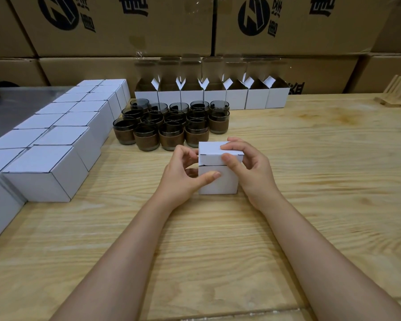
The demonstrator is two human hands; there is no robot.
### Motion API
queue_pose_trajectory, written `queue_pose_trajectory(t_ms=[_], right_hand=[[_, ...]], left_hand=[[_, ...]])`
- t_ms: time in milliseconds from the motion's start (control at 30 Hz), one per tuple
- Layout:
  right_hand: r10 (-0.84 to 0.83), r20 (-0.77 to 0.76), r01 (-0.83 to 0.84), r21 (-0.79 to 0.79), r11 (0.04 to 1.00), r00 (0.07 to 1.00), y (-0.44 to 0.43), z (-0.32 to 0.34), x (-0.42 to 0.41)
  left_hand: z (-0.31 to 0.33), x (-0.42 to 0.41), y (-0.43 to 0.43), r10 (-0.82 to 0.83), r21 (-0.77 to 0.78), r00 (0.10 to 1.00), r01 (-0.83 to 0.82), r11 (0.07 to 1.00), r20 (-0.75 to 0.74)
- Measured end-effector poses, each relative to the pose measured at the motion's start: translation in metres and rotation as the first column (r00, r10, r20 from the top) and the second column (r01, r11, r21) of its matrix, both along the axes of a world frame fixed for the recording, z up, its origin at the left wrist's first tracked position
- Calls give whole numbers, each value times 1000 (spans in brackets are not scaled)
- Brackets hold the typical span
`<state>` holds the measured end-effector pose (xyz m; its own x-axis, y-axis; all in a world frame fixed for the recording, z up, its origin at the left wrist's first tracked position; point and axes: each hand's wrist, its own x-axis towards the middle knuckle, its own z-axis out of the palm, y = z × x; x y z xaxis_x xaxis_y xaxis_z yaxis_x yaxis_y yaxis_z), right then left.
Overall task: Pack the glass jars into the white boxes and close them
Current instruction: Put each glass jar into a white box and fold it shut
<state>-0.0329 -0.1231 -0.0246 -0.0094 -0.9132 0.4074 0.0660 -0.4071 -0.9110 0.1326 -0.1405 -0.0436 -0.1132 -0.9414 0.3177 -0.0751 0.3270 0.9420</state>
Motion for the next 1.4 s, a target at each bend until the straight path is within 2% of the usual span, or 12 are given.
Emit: queue_pose_trajectory(t_ms=[333, 567, 833, 1000, 1133, 1300, 1367, 1400], right_hand=[[48, -33, -47, 20, 999, 998, -2, 1, -2], [-10, 16, 10, 12, 1000, 1000, -1, 1, 5], [21, -72, -21, 0, 1000, 997, -3, -1, 1], [81, -69, -79, 28, 996, 994, -6, -4, -3], [171, 76, -182, 173, 968, 982, -7, -4, -9], [189, 26, -190, 185, 964, 982, -9, -5, -12], [217, 77, -228, 181, 957, 973, -11, -6, -14], [227, 104, -242, 172, 955, 968, -12, -6, -15]], left_hand=[[-1, 0, -1, 1, -15, 1000, -1, 1000, 17], [2, 1, 0, -2, -12, 1000, 2, 1000, -13], [-1, 2, -1, -15, -15, 1000, 16, 1000, 11], [2, 0, 0, -24, 23, 994, 27, 999, -104], [7, -4, 1, -68, 77, 984, 82, 994, -167], [16, -13, 2, -36, 192, 944, 104, 976, -329], [23, -16, 12, 14, 129, 952, 27, 991, -306], [25, -18, 17, 75, 1, 974, -76, 997, -212]])
